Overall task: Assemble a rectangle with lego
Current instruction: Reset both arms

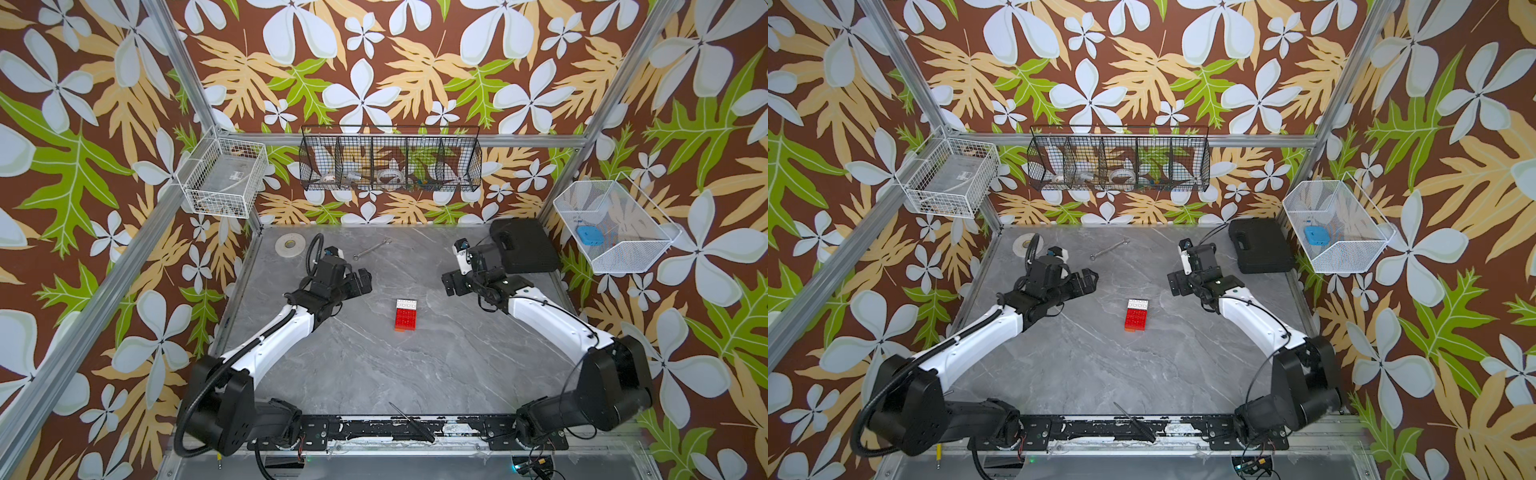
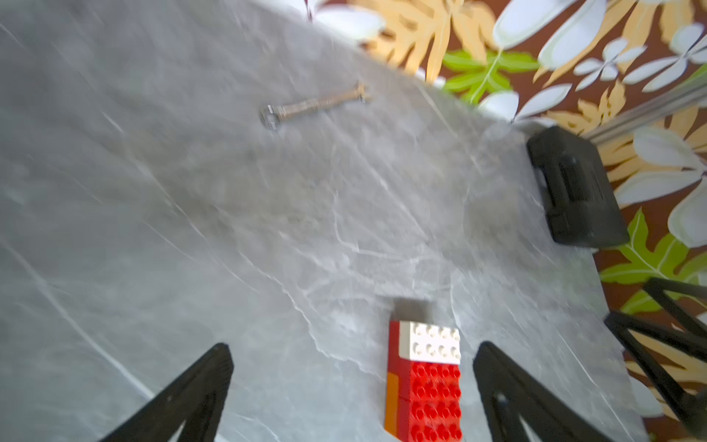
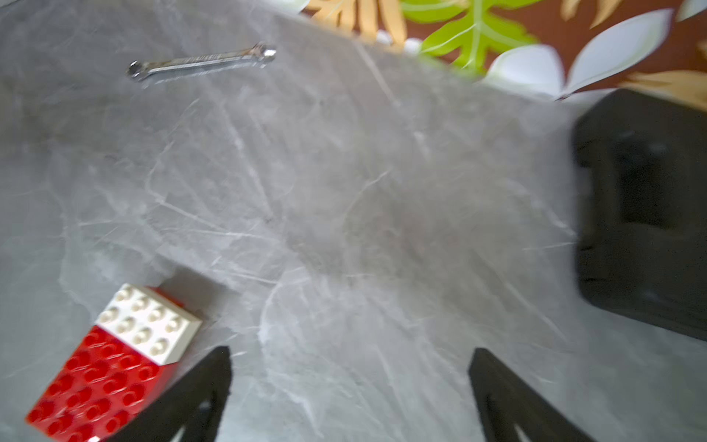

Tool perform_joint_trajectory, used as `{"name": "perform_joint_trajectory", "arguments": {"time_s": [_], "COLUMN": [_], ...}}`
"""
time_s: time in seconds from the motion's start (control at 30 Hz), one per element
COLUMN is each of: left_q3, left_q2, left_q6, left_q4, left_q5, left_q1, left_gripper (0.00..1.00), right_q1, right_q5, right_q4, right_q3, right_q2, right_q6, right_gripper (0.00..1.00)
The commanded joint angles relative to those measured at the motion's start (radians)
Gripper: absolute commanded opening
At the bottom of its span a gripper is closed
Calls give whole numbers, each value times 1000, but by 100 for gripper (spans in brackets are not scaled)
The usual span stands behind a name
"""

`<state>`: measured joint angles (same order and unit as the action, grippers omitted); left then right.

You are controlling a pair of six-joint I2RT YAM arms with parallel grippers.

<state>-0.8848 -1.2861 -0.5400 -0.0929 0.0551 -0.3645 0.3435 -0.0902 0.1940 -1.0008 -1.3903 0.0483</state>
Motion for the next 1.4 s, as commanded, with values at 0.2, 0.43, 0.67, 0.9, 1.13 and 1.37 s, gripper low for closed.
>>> {"name": "perform_joint_trajectory", "arguments": {"time_s": [0.2,0.43,0.67,0.9,1.13,1.37], "left_q3": [491,735,847,811,733,746], "left_q2": [404,506,232,-35,-71,-85], "left_q6": [340,443,482,473,447,447], "left_q4": [539,802,1235,1445,1317,1371], "left_q5": [328,466,371,267,307,337], "left_q1": [42,46,142,247,254,254], "left_gripper": [100,100,100,100,100,100], "right_q1": [-74,-147,-190,-342,-327,-327], "right_q5": [-91,-193,-189,-21,3,0], "right_q4": [-650,-891,-1247,-1324,-1334,-1311], "right_q3": [496,762,865,829,773,769], "right_q2": [388,486,199,48,-82,-70], "right_q6": [-118,-82,-76,21,-10,-7], "right_gripper": [99,99,99,99,99,99]}}
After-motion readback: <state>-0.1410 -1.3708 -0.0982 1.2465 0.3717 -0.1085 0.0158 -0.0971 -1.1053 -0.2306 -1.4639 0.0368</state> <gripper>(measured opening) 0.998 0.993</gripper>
